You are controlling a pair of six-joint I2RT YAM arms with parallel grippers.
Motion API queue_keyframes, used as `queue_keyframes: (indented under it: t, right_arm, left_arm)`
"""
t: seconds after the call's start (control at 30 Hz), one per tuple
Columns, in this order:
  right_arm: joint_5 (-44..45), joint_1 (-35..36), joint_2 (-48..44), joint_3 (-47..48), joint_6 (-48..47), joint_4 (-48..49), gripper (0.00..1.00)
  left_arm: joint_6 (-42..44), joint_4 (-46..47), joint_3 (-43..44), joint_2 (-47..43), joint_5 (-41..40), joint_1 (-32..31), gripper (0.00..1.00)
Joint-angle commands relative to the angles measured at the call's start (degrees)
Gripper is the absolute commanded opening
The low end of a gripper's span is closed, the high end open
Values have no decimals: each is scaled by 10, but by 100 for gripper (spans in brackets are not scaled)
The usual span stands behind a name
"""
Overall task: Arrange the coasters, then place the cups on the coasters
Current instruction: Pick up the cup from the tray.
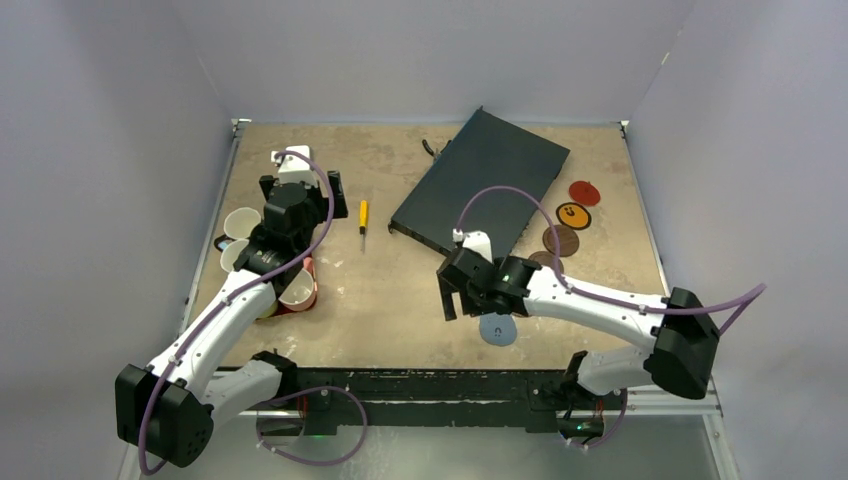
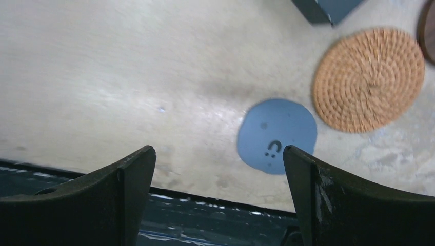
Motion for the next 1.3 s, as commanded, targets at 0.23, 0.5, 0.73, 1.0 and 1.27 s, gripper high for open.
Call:
queue_keyframes:
  t: [0.23, 0.5, 0.73, 1.0, 1.27]
  right_arm:
    - [-101, -148, -69, 103, -191, 142, 98]
    - [-220, -260, -77, 86, -251, 248, 98]
    - [-262, -269, -68, 25, -259, 275, 98]
    - [-285, -272, -78, -18, -259, 294, 98]
    - [-294, -273, -75, -29, -261, 298, 98]
  left_arm:
    - [-4, -7, 21, 20, -10, -1, 99]
    - [-12, -36, 38, 78, -28, 34, 91]
    - [-10, -29, 55, 141, 24, 110, 76]
    - [24, -35, 84, 217, 7, 116, 59]
    - [35, -60, 104, 261, -16, 117, 51]
